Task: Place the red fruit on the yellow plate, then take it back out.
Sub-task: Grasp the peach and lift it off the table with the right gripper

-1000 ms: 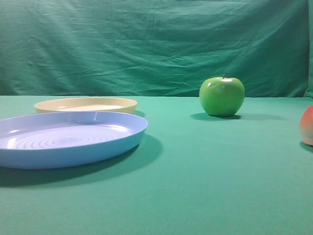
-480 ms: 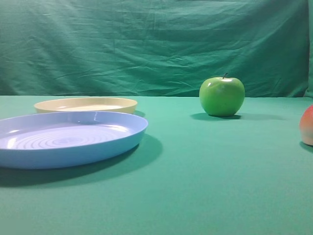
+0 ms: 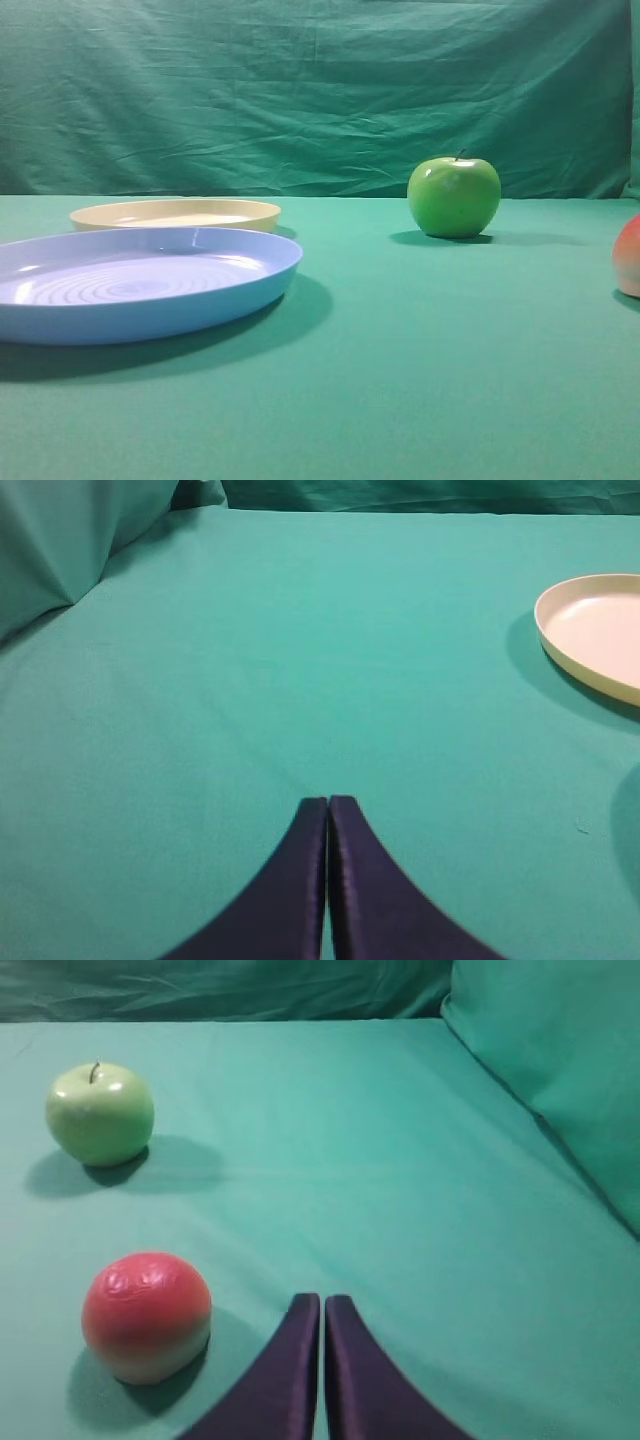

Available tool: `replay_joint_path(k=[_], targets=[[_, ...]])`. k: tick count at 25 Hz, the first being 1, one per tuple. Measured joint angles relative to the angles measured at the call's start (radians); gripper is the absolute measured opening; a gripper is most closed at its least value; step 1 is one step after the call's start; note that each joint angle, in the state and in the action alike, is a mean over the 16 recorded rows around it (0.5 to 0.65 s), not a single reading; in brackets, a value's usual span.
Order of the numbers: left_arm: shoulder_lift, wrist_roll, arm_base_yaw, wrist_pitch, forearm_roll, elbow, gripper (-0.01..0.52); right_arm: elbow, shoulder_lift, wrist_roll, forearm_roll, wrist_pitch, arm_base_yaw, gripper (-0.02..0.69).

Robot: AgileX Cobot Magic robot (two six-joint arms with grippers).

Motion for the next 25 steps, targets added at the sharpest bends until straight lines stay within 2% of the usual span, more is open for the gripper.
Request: replay_joint_path(k=[8, 15, 21, 25], targets=[[0.000, 0.000, 0.000, 0.000, 0.000, 0.000, 0.000, -0.253, 0.195, -0.024, 0.015, 0.178, 0.025, 0.000], [0.000, 0.000, 0.000, 0.000, 0.000, 0.000, 0.000, -0.460, 0.395, -0.049, 0.026, 0.410, 0.046, 0.000], [0.000, 0.000, 0.000, 0.000, 0.000, 0.000, 0.000, -0.551, 0.540, -0.071, 0.043, 0.598, 0.061, 0.000], [0.000, 0.000, 0.000, 0.000, 0.000, 0.000, 0.000, -0.574, 0.633, -0.086, 0.045, 0.665, 0.095, 0.000]])
